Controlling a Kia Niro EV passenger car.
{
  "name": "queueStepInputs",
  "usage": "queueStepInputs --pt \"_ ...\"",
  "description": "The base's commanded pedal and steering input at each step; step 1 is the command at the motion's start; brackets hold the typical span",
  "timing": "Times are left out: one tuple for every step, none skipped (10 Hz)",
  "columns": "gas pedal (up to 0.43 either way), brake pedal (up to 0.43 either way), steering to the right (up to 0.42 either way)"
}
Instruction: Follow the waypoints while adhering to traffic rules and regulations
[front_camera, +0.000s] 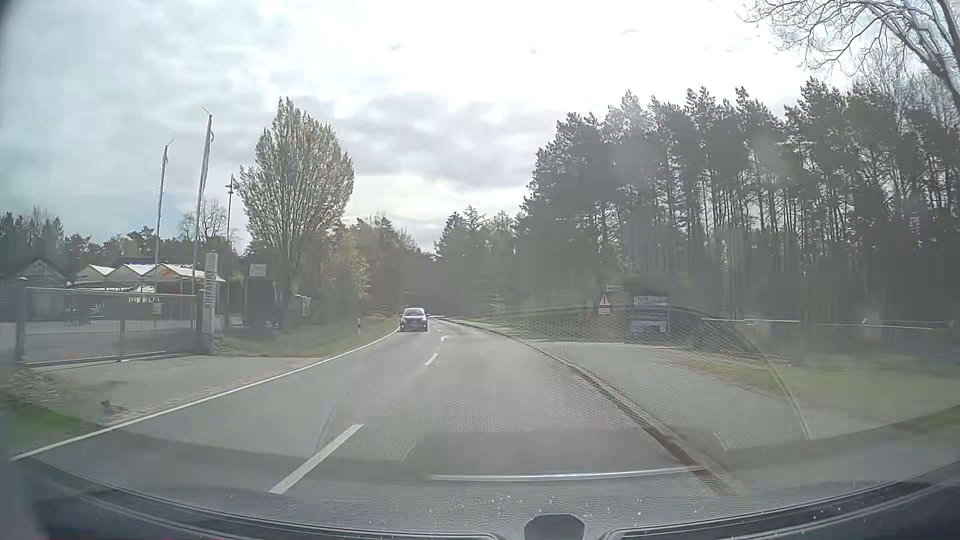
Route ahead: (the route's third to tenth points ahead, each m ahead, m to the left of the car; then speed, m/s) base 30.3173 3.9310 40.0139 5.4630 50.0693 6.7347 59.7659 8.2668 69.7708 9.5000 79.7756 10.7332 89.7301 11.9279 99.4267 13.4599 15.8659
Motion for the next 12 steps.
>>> queueStepInputs --pt "0.209 0.000 -0.019" --pt "0.209 0.000 -0.019" --pt "0.209 0.000 -0.018" --pt "0.209 0.000 -0.019" --pt "0.209 0.000 -0.019" --pt "0.209 0.000 -0.020" --pt "0.209 0.000 -0.022" --pt "0.209 0.000 -0.023" --pt "0.209 0.000 -0.023" --pt "0.209 0.000 -0.023" --pt "0.209 0.000 -0.023" --pt "0.209 0.000 -0.023"
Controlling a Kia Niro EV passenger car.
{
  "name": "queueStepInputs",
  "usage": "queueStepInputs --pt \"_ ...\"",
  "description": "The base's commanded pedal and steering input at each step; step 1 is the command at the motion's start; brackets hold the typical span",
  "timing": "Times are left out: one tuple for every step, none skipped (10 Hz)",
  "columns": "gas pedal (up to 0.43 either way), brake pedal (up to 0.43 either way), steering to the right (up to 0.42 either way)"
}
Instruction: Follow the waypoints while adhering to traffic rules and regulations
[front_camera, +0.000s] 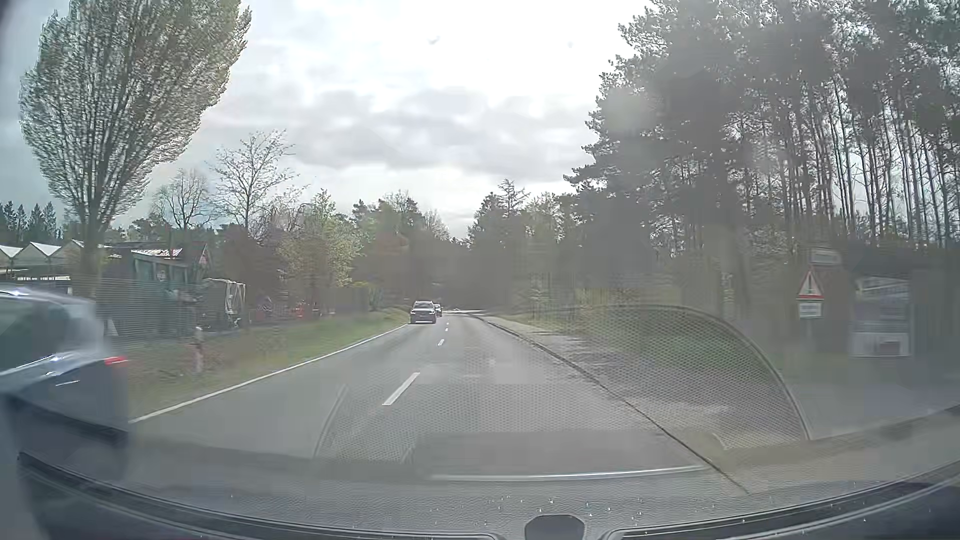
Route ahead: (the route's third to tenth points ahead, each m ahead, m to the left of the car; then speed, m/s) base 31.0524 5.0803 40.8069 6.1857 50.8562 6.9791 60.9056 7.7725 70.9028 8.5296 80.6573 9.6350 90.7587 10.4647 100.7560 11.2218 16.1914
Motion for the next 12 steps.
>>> queueStepInputs --pt "0.209 0.000 -0.023" --pt "0.209 0.000 -0.023" --pt "0.209 0.000 -0.023" --pt "0.209 0.000 -0.023" --pt "0.209 0.000 -0.023" --pt "0.209 0.000 -0.022" --pt "0.209 0.000 -0.020" --pt "0.209 0.000 -0.020" --pt "0.209 0.000 -0.017" --pt "0.209 0.000 -0.014" --pt "0.209 0.000 -0.011" --pt "0.209 0.000 -0.011"
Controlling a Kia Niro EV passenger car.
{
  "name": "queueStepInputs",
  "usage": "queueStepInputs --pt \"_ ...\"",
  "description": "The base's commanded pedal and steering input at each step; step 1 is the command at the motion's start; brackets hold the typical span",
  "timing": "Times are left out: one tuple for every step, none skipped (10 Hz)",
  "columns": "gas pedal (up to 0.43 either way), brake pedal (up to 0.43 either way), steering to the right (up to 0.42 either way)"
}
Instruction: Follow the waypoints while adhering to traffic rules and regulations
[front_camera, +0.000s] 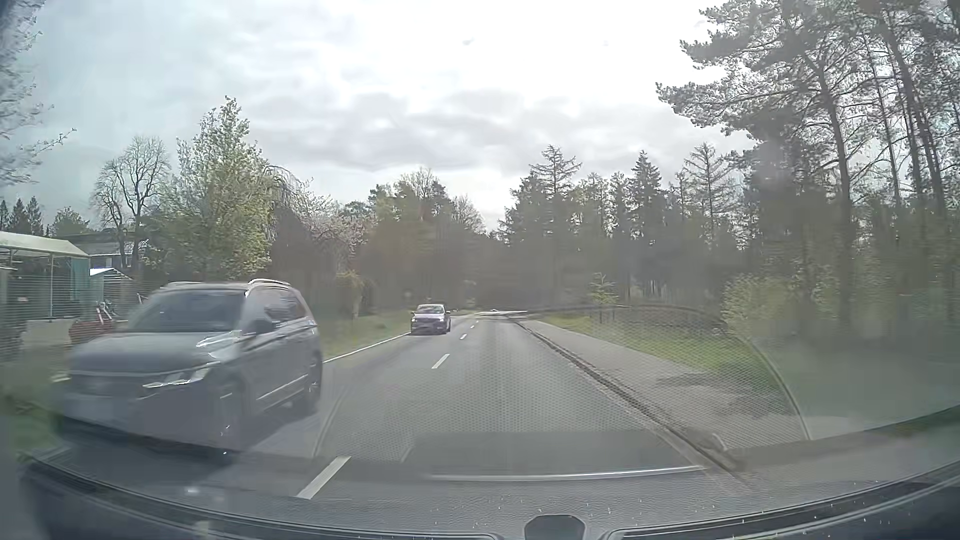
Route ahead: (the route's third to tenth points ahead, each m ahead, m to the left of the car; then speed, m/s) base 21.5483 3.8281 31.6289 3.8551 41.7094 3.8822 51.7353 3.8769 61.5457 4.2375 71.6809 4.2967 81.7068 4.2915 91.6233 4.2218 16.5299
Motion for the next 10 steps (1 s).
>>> queueStepInputs --pt "0.209 0.000 -0.011" --pt "0.209 0.000 -0.011" --pt "0.209 0.000 -0.011" --pt "0.209 0.000 -0.011" --pt "0.209 0.000 -0.011" --pt "0.209 0.000 -0.011" --pt "0.209 0.000 -0.010" --pt "0.209 0.000 -0.008" --pt "0.209 0.000 -0.008" --pt "0.209 0.000 -0.008"
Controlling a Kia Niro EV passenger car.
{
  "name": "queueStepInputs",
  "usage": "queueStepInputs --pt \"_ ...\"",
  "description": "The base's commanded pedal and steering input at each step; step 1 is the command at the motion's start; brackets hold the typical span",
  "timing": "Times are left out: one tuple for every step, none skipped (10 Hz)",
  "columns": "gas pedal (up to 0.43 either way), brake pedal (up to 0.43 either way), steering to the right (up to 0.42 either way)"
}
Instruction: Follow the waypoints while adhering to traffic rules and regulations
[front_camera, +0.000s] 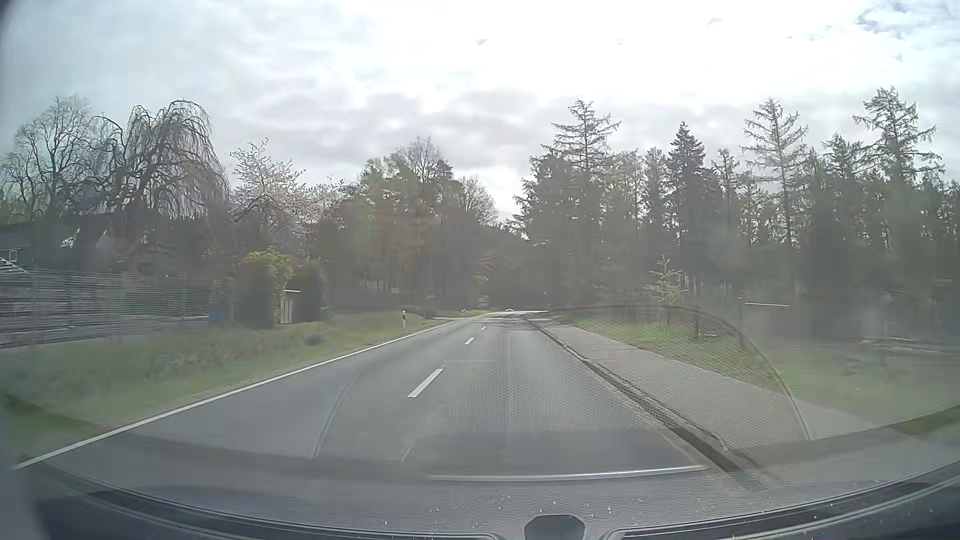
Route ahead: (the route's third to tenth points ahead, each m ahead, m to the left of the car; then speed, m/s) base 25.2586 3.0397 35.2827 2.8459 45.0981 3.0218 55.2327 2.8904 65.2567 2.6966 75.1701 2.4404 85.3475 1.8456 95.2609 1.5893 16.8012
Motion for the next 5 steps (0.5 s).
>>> queueStepInputs --pt "0.209 0.000 -0.007" --pt "0.209 0.000 -0.006" --pt "0.209 0.000 -0.004" --pt "0.209 0.000 -0.003" --pt "0.209 0.000 -0.003"
